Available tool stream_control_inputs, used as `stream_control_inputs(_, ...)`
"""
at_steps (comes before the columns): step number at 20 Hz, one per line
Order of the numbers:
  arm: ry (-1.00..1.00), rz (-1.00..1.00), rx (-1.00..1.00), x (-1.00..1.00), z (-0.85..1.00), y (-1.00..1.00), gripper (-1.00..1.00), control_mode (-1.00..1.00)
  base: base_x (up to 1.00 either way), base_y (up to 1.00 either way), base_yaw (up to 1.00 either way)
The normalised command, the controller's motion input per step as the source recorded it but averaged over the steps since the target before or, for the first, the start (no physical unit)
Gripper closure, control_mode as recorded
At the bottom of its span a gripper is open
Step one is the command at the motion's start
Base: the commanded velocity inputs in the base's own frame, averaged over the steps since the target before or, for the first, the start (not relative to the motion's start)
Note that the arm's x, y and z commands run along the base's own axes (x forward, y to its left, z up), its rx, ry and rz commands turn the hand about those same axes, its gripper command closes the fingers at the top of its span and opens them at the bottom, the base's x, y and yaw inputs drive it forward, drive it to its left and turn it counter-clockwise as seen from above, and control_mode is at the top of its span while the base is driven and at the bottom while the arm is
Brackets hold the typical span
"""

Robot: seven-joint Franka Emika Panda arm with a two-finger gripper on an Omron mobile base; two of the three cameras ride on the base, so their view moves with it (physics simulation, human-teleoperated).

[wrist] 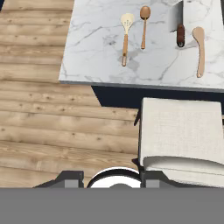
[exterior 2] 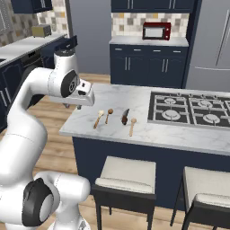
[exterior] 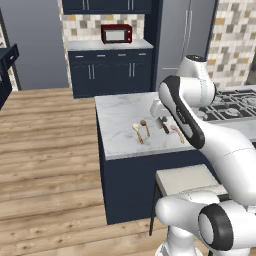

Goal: Pick up the metallic utensils from the counter and place them in the open drawer. Make sure not to pick up any wooden utensils.

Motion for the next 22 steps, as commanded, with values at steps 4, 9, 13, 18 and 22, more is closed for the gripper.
stream_control_inputs(4,0.00,0.00,0.00,0.00,0.00,-0.01,-1.00,-1.00,0.00,0.00,0.00)
stream_control_inputs(9,0.00,0.00,0.00,0.00,0.00,0.00,-1.00,-1.00,0.00,0.00,0.00)
stream_control_inputs(13,0.01,0.00,0.00,0.01,-0.05,-0.03,-1.00,-1.00,0.00,0.00,0.00)
stream_control_inputs(18,0.20,0.00,-0.05,0.18,-0.40,-0.31,-1.00,-1.00,0.00,0.00,0.00)
stream_control_inputs(22,0.29,0.00,-0.05,0.23,-0.27,-0.65,-1.00,-1.00,0.00,0.00,0.00)
